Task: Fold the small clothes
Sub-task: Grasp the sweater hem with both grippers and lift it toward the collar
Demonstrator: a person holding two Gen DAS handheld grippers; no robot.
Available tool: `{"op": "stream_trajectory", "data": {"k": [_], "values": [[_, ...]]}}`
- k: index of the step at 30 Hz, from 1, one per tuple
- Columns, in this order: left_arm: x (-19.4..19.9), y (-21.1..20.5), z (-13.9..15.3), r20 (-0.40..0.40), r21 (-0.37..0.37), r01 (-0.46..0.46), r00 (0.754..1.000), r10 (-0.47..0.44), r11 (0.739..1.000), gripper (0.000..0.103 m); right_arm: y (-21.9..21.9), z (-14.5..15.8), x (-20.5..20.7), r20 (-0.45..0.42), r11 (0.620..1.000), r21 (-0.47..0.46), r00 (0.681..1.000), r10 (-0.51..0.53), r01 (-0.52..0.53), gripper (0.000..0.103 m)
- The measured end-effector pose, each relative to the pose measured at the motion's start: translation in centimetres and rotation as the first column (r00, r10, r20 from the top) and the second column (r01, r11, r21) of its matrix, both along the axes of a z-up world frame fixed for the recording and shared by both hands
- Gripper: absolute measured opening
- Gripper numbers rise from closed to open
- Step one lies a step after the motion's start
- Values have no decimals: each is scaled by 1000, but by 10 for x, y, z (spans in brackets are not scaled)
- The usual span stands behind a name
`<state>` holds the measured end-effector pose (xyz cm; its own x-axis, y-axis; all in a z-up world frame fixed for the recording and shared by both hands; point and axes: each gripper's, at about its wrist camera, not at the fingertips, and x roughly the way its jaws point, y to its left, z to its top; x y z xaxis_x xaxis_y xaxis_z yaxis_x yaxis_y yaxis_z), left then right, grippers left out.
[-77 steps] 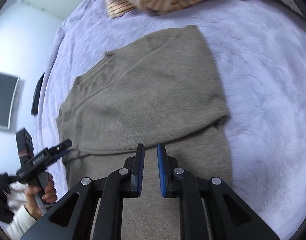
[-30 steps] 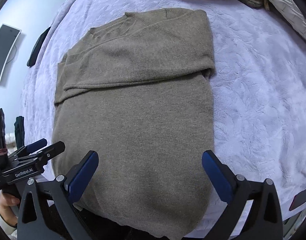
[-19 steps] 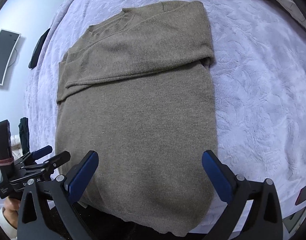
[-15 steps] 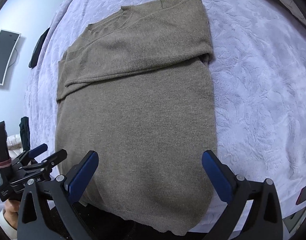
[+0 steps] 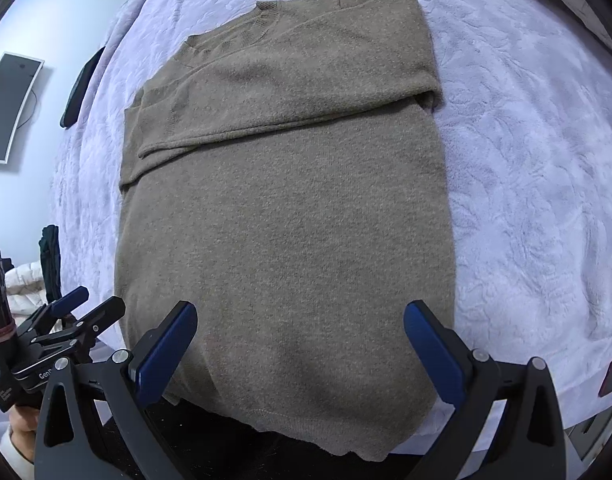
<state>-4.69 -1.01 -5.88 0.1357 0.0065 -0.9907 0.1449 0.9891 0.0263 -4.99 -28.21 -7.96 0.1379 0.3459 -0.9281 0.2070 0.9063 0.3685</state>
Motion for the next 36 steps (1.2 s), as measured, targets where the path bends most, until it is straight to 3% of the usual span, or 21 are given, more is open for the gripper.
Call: {"op": "stream_trajectory", "data": {"k": [9,17,22,28,32,36], "values": [[-28,45,-16,-24,-69,-20,1000,19,997,101,13,-8,-39,-22,998,11,998,-63,64,103],[-58,94,-39,-69,-155,-88,995,78,984,101,-5,-32,-95,-73,978,59,978,-194,198,103],[-68,103,-56,-96,-235,-62,995,40,970,101,-27,-40,-126,-64,963,53,964,-259,263,103],[-70,99,-70,-118,-293,-24,993,-11,956,101,-48,-59,-132,-54,957,58,958,-282,285,103],[-68,100,-73,-129,-342,-27,991,-18,939,101,-52,-85,-128,-108,952,138,959,-261,274,103],[-69,110,-70,-152,-436,-60,988,-8,898,101,-43,-99,-131,-142,940,254,970,-196,227,103]]}}
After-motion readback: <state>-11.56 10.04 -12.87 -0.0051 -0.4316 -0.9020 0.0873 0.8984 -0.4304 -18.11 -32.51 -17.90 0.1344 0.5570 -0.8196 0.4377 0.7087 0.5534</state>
